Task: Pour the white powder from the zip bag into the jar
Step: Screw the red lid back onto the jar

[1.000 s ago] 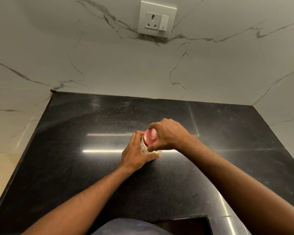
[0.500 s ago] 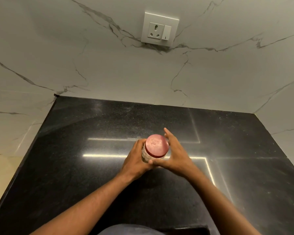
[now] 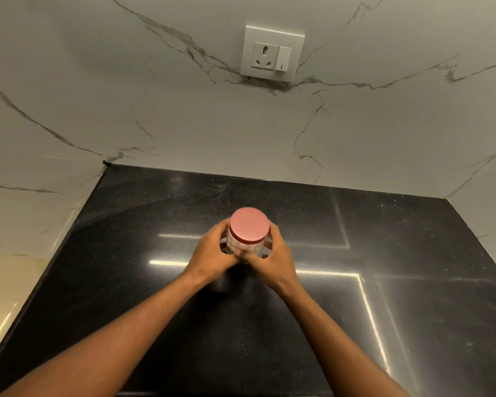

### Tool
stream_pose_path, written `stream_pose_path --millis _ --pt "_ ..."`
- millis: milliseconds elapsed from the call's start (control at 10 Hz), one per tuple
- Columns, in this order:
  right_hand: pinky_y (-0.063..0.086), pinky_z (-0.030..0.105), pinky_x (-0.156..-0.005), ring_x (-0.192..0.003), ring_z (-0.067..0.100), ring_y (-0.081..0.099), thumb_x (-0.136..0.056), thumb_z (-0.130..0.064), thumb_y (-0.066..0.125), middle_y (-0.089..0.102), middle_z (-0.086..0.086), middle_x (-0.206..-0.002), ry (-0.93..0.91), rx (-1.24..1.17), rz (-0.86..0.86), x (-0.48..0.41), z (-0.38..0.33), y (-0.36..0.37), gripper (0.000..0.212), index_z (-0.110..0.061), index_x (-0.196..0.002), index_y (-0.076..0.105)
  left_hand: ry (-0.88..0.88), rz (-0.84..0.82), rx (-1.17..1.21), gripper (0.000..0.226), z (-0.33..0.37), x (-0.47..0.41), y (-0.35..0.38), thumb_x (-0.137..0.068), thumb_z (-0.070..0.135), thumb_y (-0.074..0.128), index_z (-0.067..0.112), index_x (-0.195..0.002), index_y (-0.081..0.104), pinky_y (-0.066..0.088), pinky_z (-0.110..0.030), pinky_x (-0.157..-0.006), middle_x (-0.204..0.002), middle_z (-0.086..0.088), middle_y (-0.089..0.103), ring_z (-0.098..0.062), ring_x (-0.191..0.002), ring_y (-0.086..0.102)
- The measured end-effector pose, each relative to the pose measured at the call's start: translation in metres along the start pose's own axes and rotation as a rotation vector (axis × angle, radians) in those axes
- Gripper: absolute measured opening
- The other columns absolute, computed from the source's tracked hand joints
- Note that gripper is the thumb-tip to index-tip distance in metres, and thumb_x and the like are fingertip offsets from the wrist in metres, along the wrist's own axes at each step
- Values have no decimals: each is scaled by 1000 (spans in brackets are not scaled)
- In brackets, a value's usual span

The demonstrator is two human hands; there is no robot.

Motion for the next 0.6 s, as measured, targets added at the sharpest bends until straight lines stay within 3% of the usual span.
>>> stream_pose_path --millis 200,300,400,500,600 --pt "44 15 -97 -120 0 56 -74 -47 88 57 -11 -141 -8 -2 -74 -37 -9 13 91 -29 -149 40 -48 -12 -10 96 -3 -28 -20 -71 17 94 27 -152 44 46 -29 -107 -145 3 60 -10 -128 57" --pt "42 8 -93 -120 2 55 -82 -36 85 57 -6 -145 12 -8 -86 -43 -2 19 83 -25 -151 40 -96 -3 7 93 -13 -32 -23 -75 13 91 26 -153 42 47 -36 -112 -145 1 60 -11 -129 56" --pt "47 24 -106 -127 5 53 -87 -30 81 52 -4 -151 10 19 -76 -40 2 22 80 -28 -154 36 -96 3 -24 93 -12 -29 -25 -78 13 89 27 -155 39 46 -37 -114 -149 0 57 -9 -129 54" --pt "41 43 -117 -145 16 42 -88 -35 80 35 -2 -163 12 86 -61 -34 5 23 92 -30 -160 23 -93 -5 -79 106 -10 -23 -27 -80 18 88 28 -164 22 35 -42 -122 -163 0 41 -16 -145 42" --pt "29 46 -124 -155 20 22 -94 -30 72 19 3 -170 -52 251 39 -18 -16 13 93 -21 -163 12 -87 84 -171 108 5 -4 -42 -87 26 81 25 -167 8 20 -44 -127 -174 0 14 -21 -159 16"
Point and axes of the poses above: each hand's wrist, its own x-axis away from the middle knuckle, its own y-axis out of the palm, z = x × y, the point moved 9 cm from there along -x, towards the middle knuckle
